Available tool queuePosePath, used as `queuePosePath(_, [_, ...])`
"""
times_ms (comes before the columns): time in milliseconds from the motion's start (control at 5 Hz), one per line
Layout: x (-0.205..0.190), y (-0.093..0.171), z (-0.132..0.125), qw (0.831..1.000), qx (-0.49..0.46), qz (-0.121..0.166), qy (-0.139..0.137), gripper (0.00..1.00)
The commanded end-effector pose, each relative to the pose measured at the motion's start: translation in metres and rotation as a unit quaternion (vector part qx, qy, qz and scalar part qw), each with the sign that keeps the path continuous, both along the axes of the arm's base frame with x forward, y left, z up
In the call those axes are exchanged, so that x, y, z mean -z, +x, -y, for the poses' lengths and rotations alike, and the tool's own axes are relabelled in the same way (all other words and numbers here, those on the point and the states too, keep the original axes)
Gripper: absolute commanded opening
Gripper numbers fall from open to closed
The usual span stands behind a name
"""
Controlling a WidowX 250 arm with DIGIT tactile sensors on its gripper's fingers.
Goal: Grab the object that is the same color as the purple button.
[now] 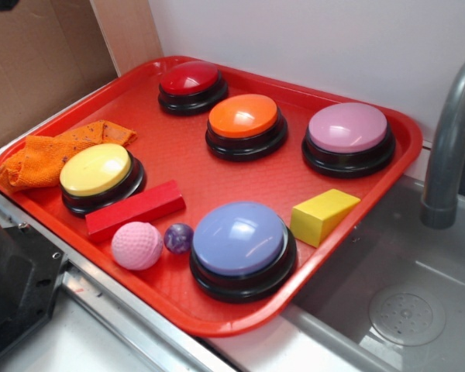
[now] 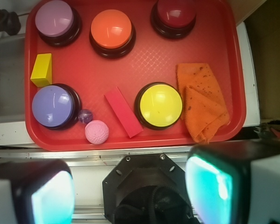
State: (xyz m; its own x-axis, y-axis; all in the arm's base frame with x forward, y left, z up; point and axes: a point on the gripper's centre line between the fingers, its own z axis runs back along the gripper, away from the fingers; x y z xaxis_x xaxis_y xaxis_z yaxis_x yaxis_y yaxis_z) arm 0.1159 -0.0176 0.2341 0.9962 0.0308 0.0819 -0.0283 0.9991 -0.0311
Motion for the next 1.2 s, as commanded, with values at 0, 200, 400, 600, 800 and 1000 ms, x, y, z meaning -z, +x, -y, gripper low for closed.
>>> queuePosePath(0, [0.0,0.0,0.0,1.0,0.0,0.0,0.0,1.0])
queuePosePath(200, [0.015,0.012,0.008,0.995,0.1,0.003,0.023,1.0])
queuePosePath(400, [0.038,0.024,0.018,0.979,0.203,-0.002,0.021,1.0])
queuePosePath(600, [0.061,0.034,0.028,0.956,0.29,-0.002,0.036,1.0])
queuePosePath(800, [0.087,0.044,0.039,0.933,0.359,0.001,0.037,1.0])
queuePosePath(1000, [0.113,0.053,0.05,0.908,0.418,0.002,0.04,1.0])
